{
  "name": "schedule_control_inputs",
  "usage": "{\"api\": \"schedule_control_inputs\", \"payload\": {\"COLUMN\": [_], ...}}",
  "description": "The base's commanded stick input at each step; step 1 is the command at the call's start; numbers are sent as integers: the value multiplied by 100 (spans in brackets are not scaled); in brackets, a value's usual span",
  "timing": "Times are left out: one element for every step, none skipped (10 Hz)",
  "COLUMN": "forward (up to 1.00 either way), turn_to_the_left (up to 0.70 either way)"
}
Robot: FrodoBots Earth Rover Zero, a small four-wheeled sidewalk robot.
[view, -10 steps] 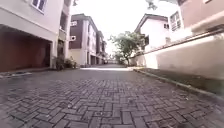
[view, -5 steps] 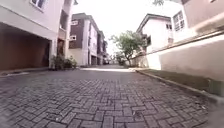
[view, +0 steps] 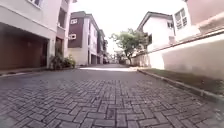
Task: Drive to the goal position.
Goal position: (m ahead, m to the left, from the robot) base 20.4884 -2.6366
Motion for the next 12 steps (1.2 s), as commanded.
{"api": "schedule_control_inputs", "payload": {"forward": [69,69,69,69,69,69,69,69,69,69,69,69], "turn_to_the_left": [3,3,3,3,3,3,3,3,3,3,3,3]}}
